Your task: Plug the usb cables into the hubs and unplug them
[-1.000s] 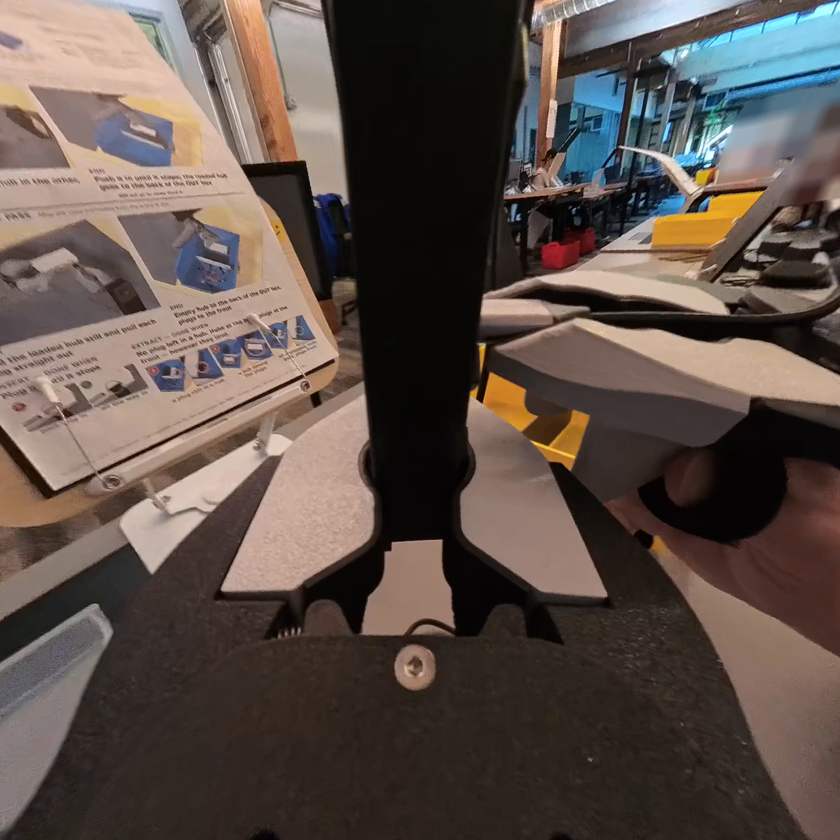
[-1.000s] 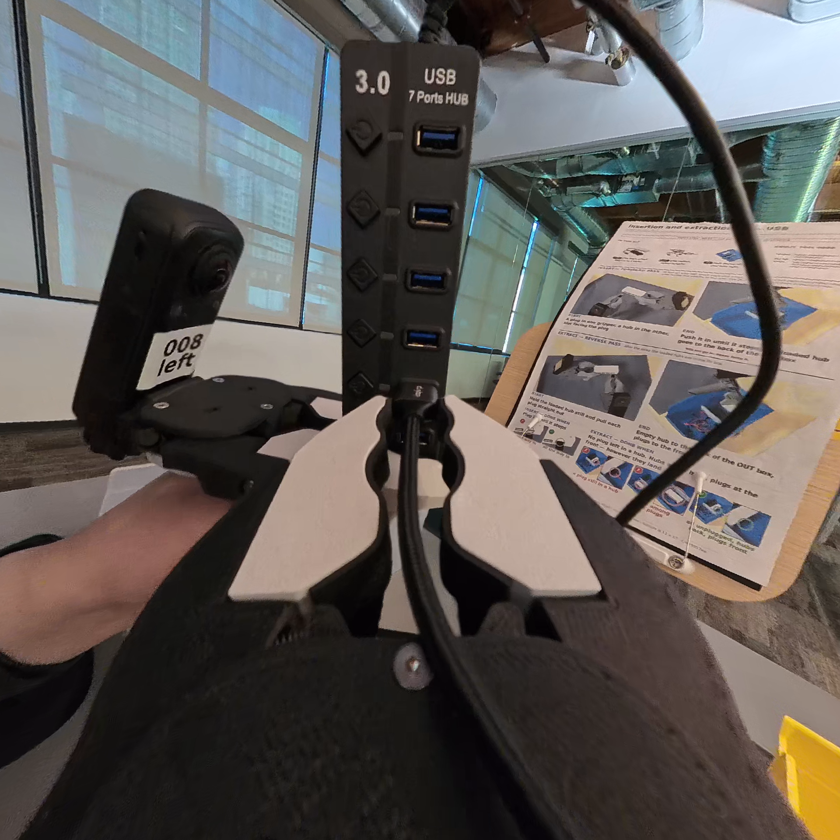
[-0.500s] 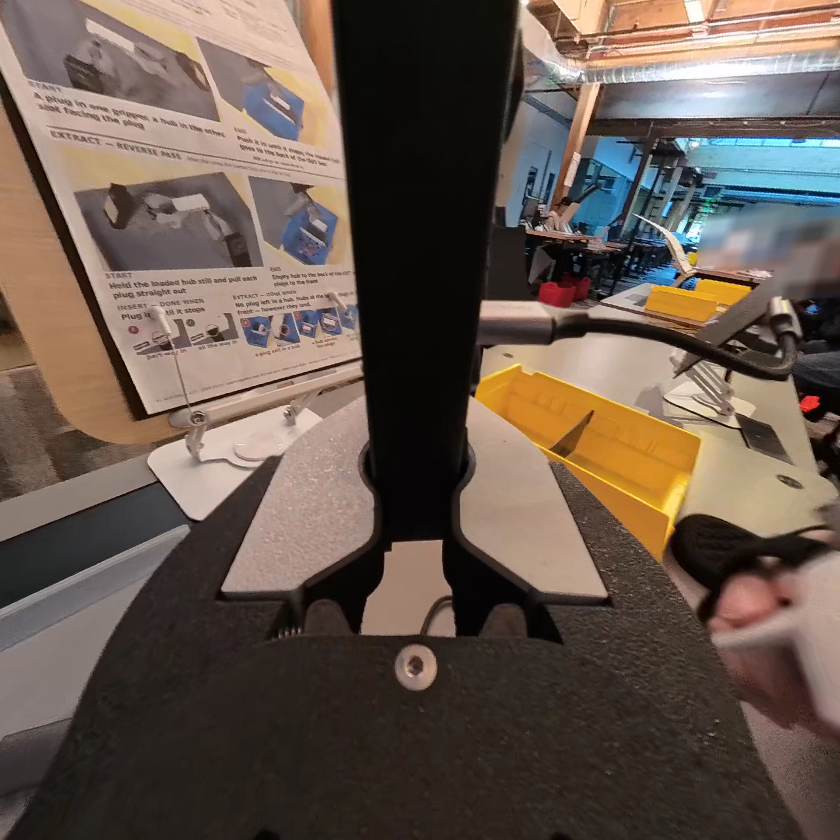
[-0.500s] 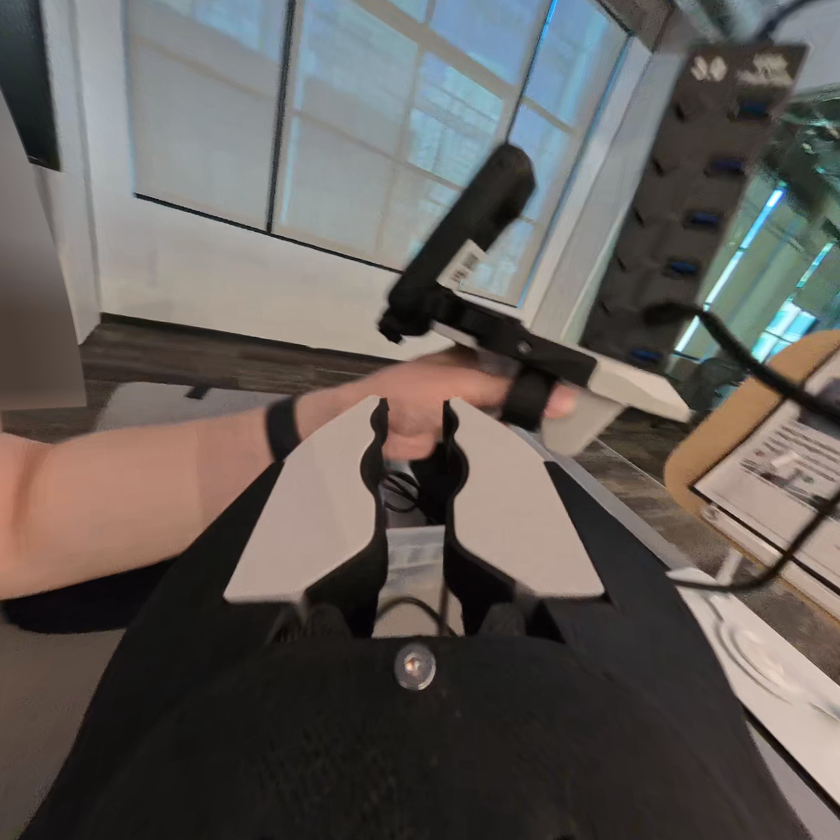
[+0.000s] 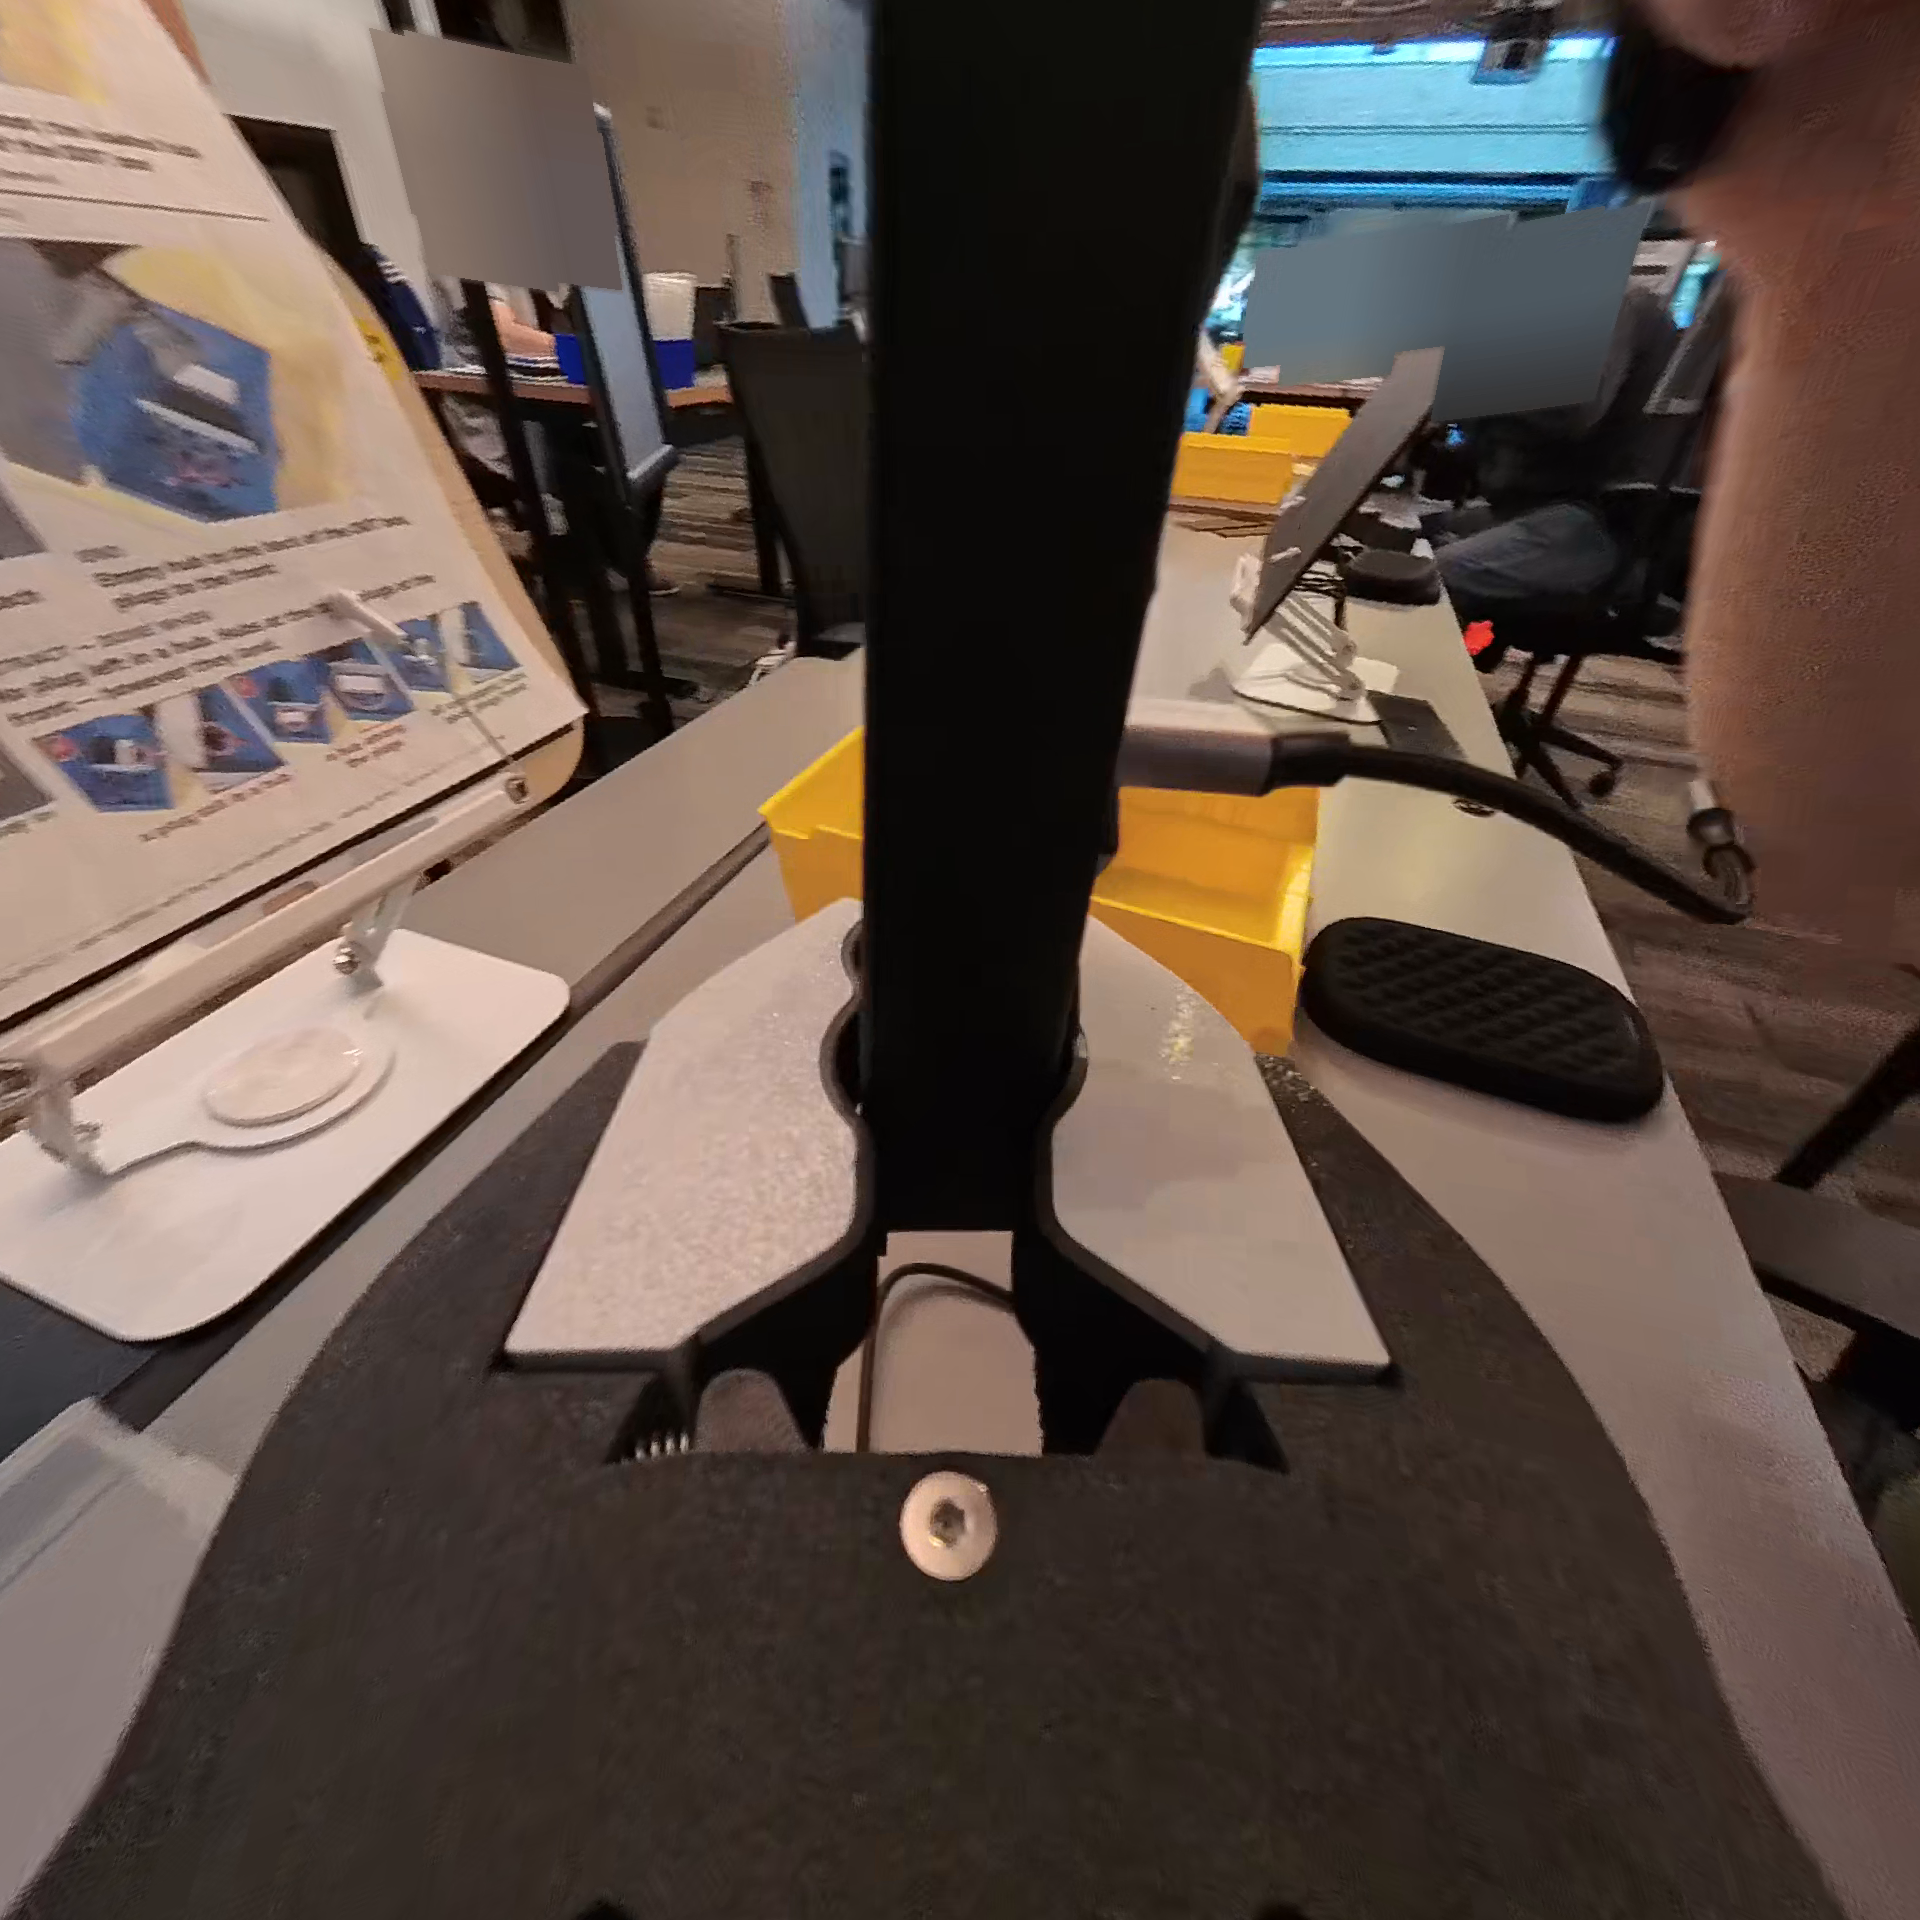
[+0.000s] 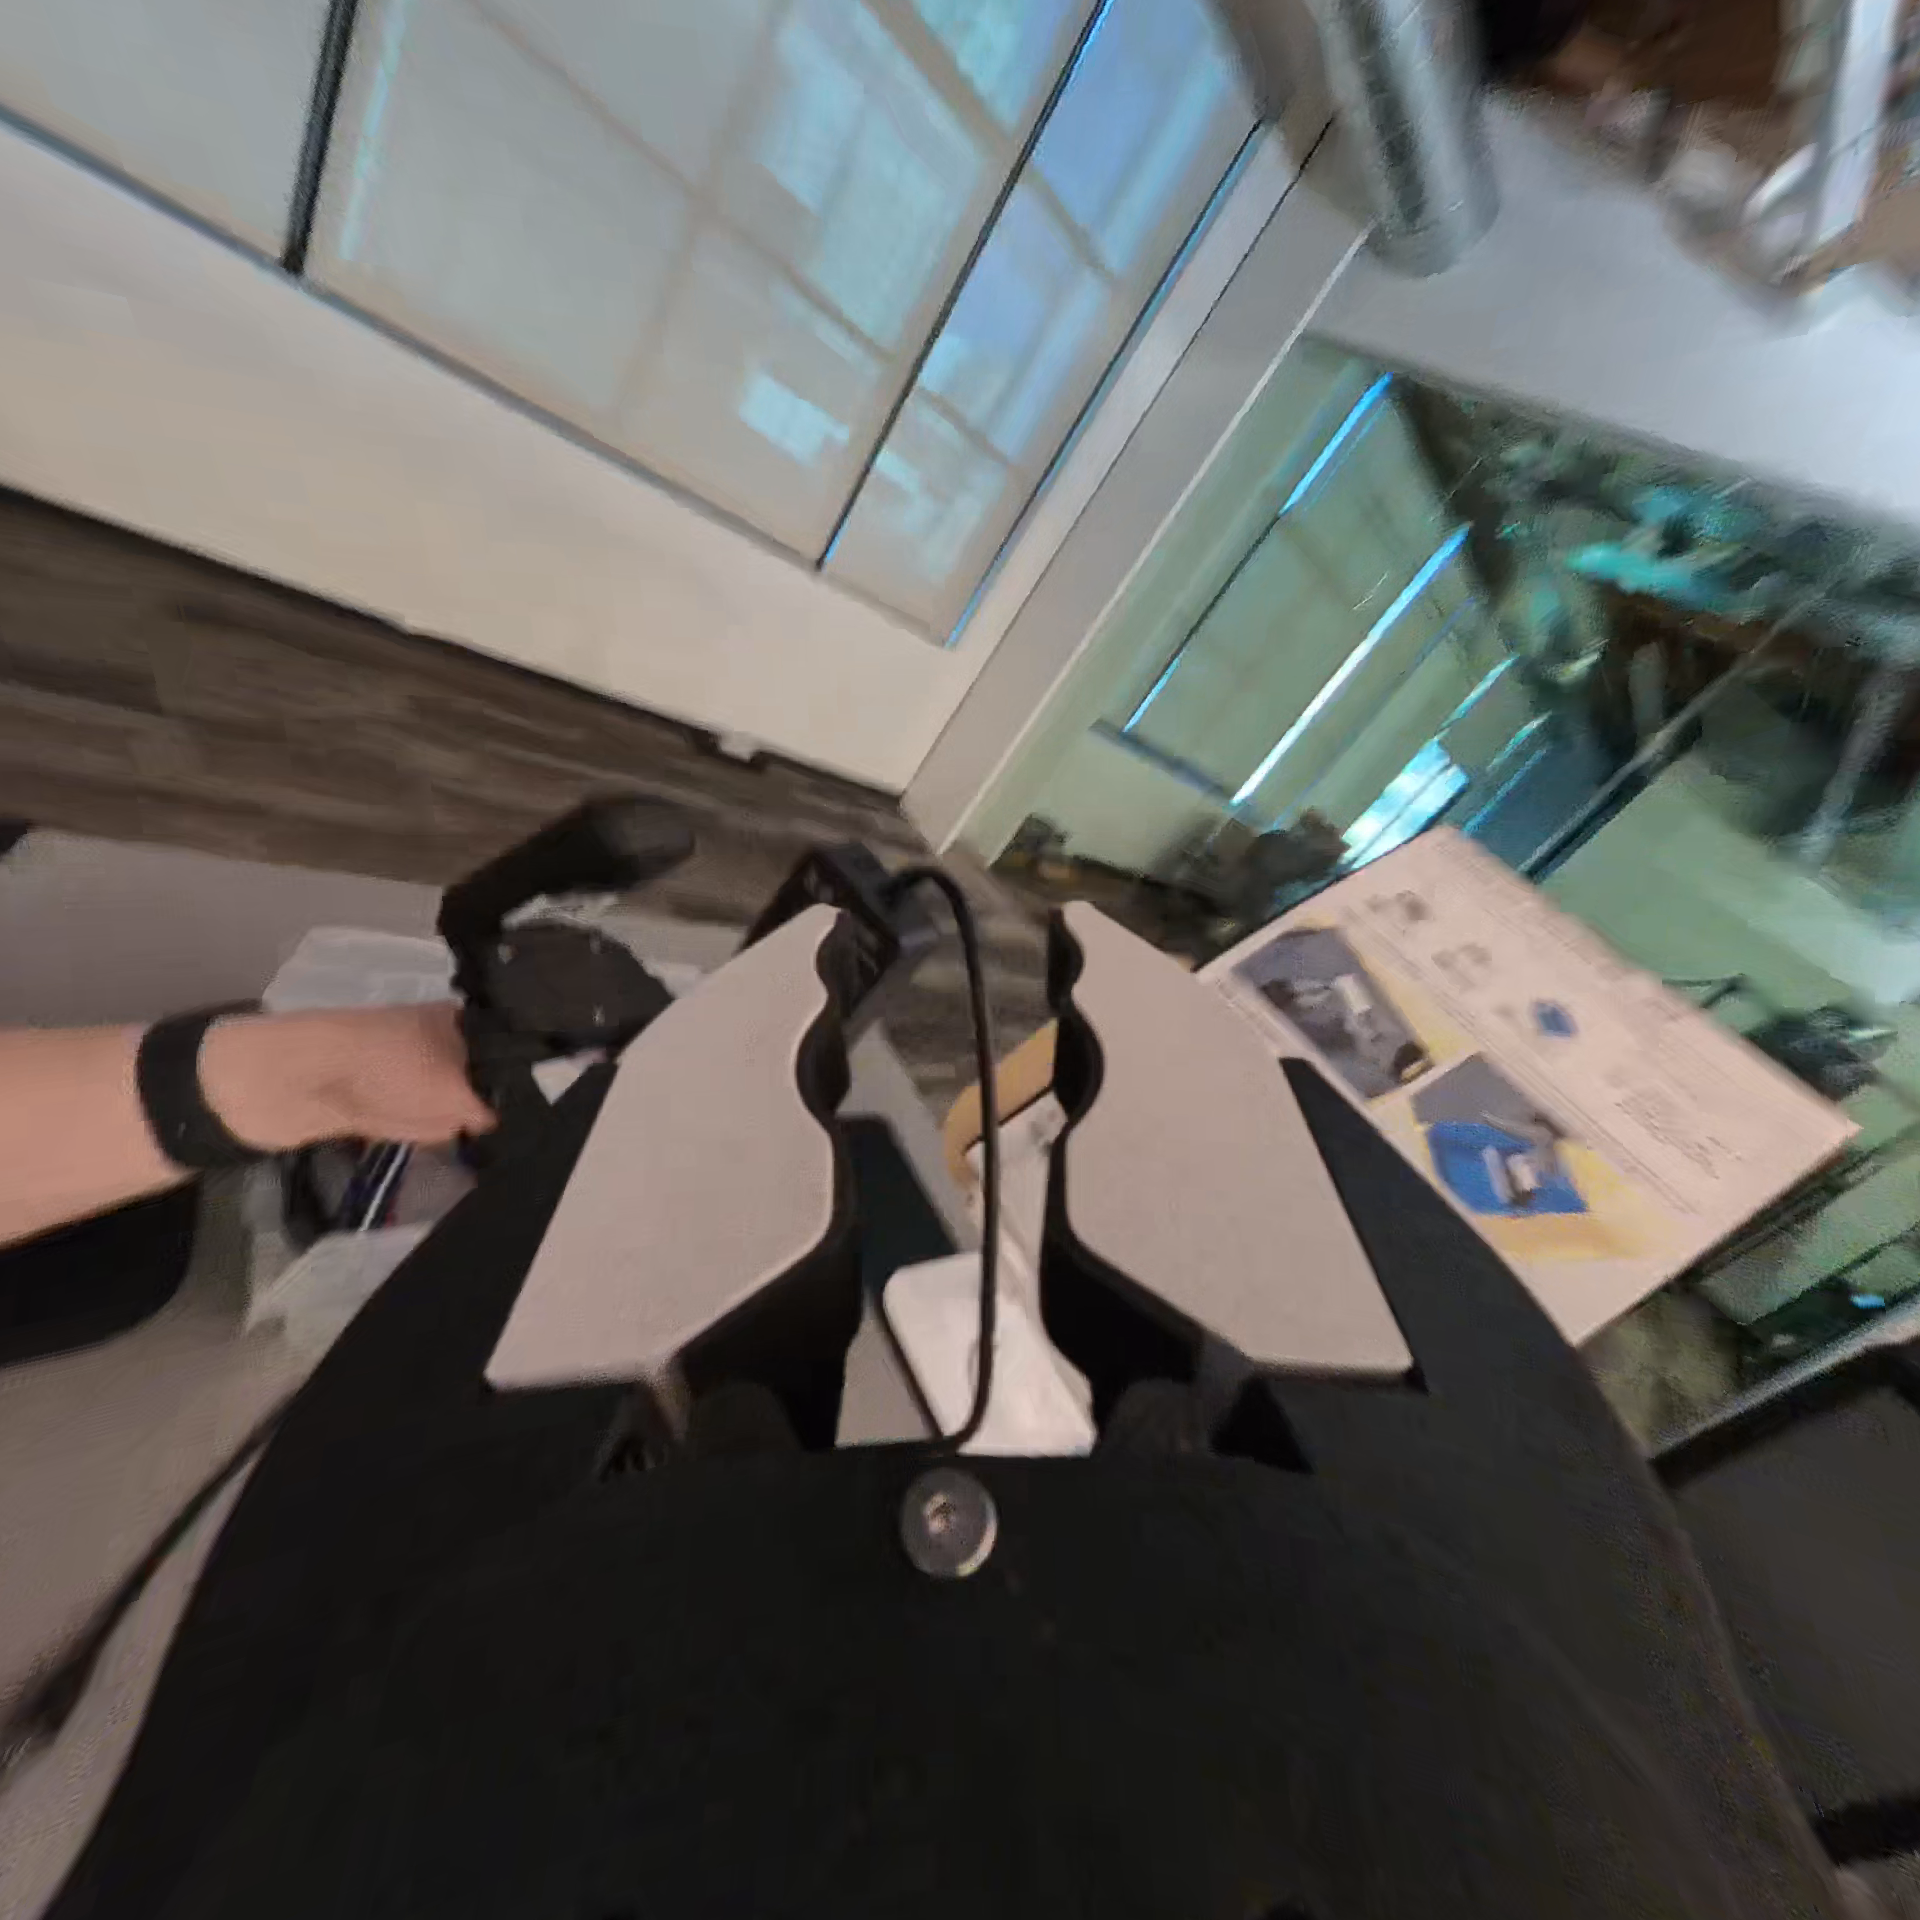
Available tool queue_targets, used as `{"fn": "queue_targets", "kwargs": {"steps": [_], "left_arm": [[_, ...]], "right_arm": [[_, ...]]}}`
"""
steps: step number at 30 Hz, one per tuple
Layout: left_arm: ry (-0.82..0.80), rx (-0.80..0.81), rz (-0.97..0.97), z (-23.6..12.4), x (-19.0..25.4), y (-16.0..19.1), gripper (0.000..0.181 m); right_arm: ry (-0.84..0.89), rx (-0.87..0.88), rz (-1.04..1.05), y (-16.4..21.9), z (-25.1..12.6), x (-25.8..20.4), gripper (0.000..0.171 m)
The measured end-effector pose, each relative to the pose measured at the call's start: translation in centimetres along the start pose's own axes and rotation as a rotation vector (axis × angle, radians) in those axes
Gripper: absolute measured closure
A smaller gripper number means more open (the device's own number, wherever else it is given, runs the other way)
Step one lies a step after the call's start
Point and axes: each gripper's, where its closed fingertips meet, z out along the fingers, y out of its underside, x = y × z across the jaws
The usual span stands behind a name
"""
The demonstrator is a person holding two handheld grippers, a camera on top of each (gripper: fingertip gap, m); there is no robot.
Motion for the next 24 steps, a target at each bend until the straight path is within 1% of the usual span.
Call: {"fn": "queue_targets", "kwargs": {"steps": [1,3,4,6,7,9,10,12,13,15,16,17,19,21,24], "left_arm": [[0.026,0.0,0.001,0.2,0.5,0.0,0.156],[0.066,0.001,0.003,0.4,1.3,-0.1,0.156],[0.078,0.003,0.001,0.5,1.6,-0.1,0.156],[0.096,0.01,-0.011,0.7,2.0,-0.3,0.156],[0.101,0.017,-0.017,0.6,2.1,-0.4,0.156],[0.103,0.032,-0.023,0.4,2.1,-0.8,0.156],[0.102,0.042,-0.024,0.2,2.1,-1.0,0.156],[0.106,0.061,-0.023,-0.4,2.1,-1.6,0.156],[0.111,0.068,-0.02,-0.7,2.1,-1.8,0.156],[0.118,0.074,-0.015,-1.2,2.2,-2.1,0.156],[0.113,0.077,-0.013,-1.5,2.1,-2.2,0.156],[0.106,0.082,-0.012,-1.7,2.0,-2.4,0.156],[0.102,0.09,-0.011,-2.2,1.9,-2.7,0.156],[0.097,0.098,-0.008,-2.6,1.8,-2.9,0.156],[0.097,0.11,-0.018,-3.1,1.7,-3.2,0.156]], "right_arm": [[-0.08,-0.06,0.042,1.5,0.5,0.2,0.129],[-0.248,-0.164,0.146,4.2,0.9,-0.4,0.129],[-0.264,-0.169,0.184,5.1,0.9,-0.2,0.129],[-0.253,-0.159,0.211,6.6,0.4,0.2,0.128],[-0.222,-0.158,0.212,7.5,-0.1,0.5,0.127],[-0.158,-0.097,0.24,9.1,-1.5,0.9,0.125],[-0.119,-0.059,0.271,10.2,-2.4,1.1,0.125],[-0.038,-0.028,0.379,14.0,-3.7,1.0,0.126],[-0.043,-0.027,0.483,16.1,-3.9,0.1,0.126],[-0.181,-0.019,0.712,18.9,-3.8,-4.0,0.124],[-0.238,-0.004,0.779,19.6,-3.6,-6.2,0.124],[-0.277,0.0,0.793,20.3,-3.4,-8.5,0.123],[-0.332,-0.063,0.712,22.1,-2.9,-13.1,0.12],[-0.423,-0.158,0.577,23.4,-2.6,-17.8,0.118],[-0.485,-0.278,0.448,24.0,-2.0,-22.4,0.117]]}}
